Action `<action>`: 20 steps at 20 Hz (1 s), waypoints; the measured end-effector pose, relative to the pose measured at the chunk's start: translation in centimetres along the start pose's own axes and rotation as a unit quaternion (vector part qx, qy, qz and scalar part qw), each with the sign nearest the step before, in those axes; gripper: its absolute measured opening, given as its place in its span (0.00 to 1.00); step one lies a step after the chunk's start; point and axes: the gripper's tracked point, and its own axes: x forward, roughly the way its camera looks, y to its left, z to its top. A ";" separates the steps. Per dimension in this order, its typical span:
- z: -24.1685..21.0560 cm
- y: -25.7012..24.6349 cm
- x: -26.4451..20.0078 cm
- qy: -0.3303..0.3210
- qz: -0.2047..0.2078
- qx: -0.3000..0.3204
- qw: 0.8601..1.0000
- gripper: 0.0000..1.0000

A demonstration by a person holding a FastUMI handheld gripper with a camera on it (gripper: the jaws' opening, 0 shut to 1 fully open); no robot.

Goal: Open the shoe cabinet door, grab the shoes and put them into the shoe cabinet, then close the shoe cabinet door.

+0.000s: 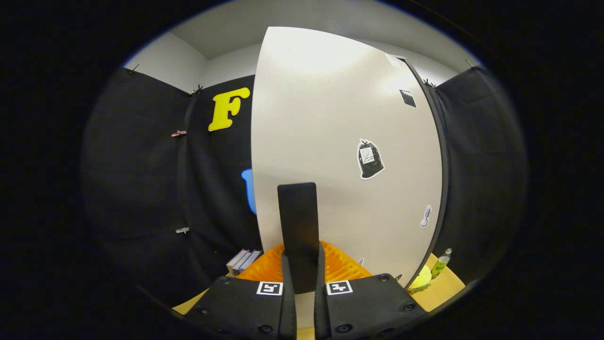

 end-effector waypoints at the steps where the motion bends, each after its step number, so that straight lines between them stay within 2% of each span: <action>1: 0.0 -0.3 -0.7 0.004 0.002 0.003 1.000 0.18; 8: 0.4 -4.0 -6.3 0.011 0.003 -0.002 1.000 0.18; 20: 1.2 -9.8 -11.3 0.016 -0.028 0.000 0.999 0.18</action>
